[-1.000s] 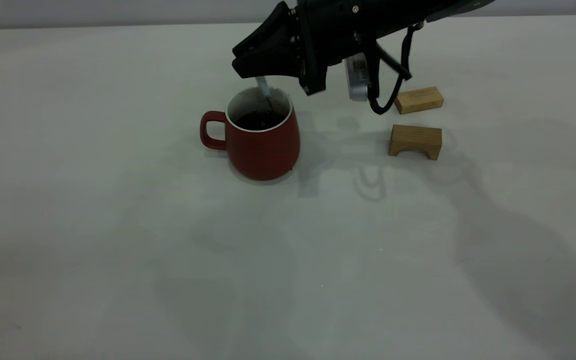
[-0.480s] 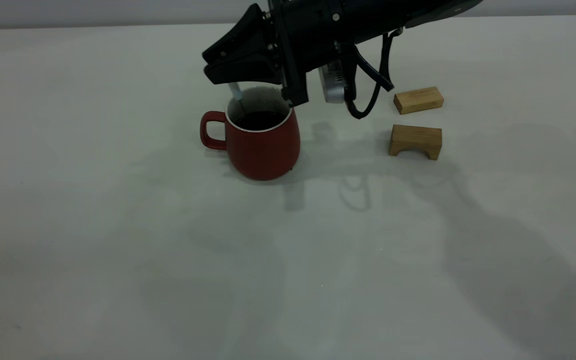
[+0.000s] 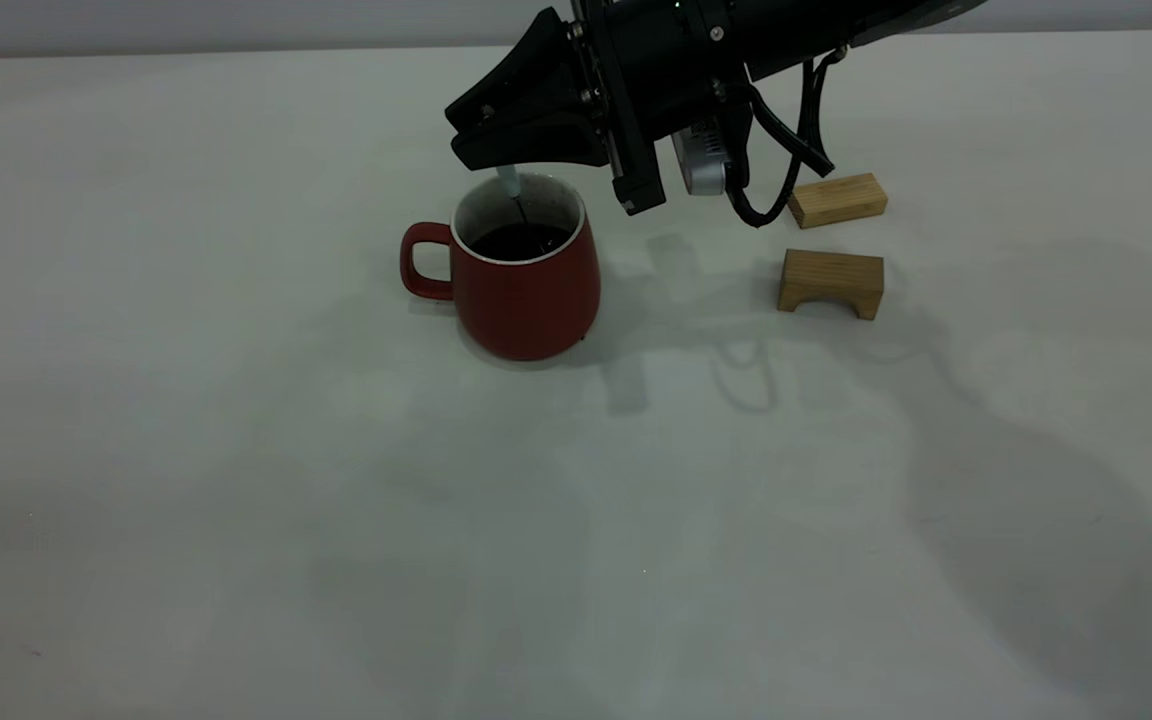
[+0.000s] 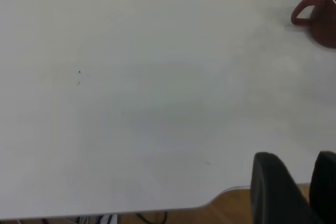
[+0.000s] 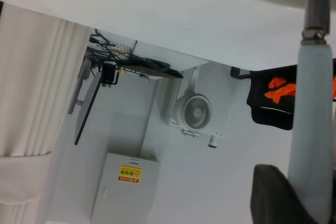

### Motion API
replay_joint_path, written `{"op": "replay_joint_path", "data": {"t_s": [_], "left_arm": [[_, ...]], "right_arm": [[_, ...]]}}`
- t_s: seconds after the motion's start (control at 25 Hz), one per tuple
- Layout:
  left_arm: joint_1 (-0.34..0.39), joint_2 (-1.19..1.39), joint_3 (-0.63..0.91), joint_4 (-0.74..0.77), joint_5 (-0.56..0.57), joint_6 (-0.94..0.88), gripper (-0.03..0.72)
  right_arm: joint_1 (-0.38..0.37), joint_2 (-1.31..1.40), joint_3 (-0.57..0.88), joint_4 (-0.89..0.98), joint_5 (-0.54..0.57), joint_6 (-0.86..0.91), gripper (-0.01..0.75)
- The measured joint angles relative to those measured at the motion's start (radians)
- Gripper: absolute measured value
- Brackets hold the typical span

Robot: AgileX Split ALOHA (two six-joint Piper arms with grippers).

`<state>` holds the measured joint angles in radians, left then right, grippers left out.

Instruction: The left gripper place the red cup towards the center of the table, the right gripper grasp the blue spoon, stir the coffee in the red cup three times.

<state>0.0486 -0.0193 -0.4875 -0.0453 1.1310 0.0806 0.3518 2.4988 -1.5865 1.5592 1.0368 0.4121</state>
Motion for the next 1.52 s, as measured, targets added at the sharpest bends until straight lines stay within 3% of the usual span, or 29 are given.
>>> {"op": "replay_joint_path", "data": {"t_s": [0.52, 1.16, 1.28, 1.52], "left_arm": [[0.000, 0.000, 0.000, 0.000, 0.000, 0.000, 0.243], [0.000, 0.000, 0.000, 0.000, 0.000, 0.000, 0.243], [0.000, 0.000, 0.000, 0.000, 0.000, 0.000, 0.243], [0.000, 0.000, 0.000, 0.000, 0.000, 0.000, 0.243]], "right_arm": [[-0.001, 0.000, 0.000, -0.067, 0.030, -0.004, 0.168], [-0.001, 0.000, -0.001, -0.016, 0.082, -0.004, 0.186], [-0.001, 0.000, -0.001, -0.016, 0.087, -0.004, 0.249], [-0.001, -0.014, -0.001, -0.079, 0.088, -0.004, 0.552]]}}
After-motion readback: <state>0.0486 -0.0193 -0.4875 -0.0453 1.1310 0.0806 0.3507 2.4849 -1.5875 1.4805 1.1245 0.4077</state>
